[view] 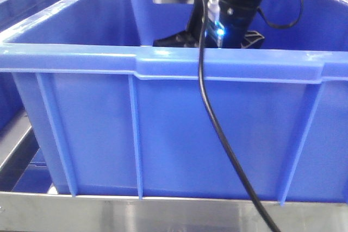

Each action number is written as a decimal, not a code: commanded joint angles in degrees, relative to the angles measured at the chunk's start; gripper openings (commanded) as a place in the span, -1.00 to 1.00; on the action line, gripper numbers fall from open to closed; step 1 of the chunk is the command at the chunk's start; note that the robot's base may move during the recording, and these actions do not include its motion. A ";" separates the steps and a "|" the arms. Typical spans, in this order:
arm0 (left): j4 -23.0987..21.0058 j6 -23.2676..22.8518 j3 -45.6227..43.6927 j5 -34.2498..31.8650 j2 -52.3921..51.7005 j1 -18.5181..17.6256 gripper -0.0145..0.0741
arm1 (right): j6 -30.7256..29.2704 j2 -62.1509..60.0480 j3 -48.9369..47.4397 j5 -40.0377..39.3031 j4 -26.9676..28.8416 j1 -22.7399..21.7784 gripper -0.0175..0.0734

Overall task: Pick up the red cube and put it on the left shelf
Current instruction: 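Lower the right gripper into the blue bin and release the cube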

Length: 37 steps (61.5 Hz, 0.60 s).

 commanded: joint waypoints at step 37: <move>-0.38 -0.05 1.32 -4.92 -0.96 -0.51 -0.44 | -0.54 -39.78 14.80 -8.99 -0.34 -0.04 -0.46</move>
